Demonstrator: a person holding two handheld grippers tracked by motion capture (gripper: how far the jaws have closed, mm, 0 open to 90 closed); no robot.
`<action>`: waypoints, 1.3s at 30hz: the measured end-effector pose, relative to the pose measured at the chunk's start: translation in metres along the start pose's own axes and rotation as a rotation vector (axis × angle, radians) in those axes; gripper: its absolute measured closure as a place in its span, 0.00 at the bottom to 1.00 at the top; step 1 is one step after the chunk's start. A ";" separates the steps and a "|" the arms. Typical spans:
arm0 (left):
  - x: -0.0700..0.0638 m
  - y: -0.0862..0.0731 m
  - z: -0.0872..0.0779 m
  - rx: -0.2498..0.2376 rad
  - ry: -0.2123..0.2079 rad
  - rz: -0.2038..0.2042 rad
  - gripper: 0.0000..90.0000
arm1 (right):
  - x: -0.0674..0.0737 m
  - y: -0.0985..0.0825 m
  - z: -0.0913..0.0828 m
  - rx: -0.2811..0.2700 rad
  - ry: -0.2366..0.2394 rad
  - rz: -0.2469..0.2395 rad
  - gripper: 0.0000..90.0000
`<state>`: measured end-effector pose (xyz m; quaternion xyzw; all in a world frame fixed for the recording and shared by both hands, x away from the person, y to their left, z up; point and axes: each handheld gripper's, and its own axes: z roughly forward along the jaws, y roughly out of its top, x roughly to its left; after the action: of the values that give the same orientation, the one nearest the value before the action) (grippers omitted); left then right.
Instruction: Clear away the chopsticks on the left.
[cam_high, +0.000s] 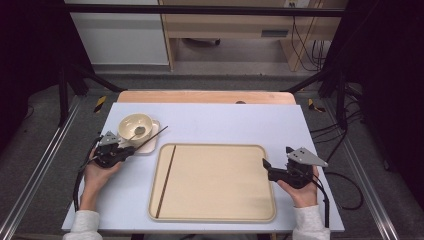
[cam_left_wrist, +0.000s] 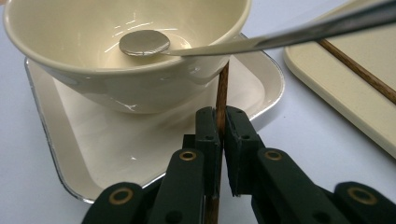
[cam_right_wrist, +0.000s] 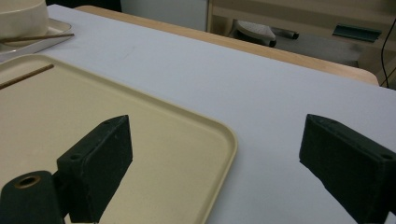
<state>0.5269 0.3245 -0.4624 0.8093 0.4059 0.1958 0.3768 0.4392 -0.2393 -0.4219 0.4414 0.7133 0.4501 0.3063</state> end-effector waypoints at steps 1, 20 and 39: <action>-0.001 0.000 0.000 0.001 -0.002 0.003 0.94 | 0.000 0.000 0.000 0.000 -0.001 0.002 0.11; -0.017 0.006 -0.008 -0.025 -0.012 0.015 0.95 | -0.001 0.000 -0.002 -0.005 0.001 0.001 0.11; -0.037 0.011 -0.028 -0.088 -0.006 0.016 0.95 | -0.002 0.001 -0.004 -0.011 -0.001 -0.001 0.10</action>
<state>0.4931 0.3026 -0.4364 0.7958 0.3894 0.2142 0.4114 0.4373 -0.2417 -0.4192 0.4398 0.7107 0.4536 0.3093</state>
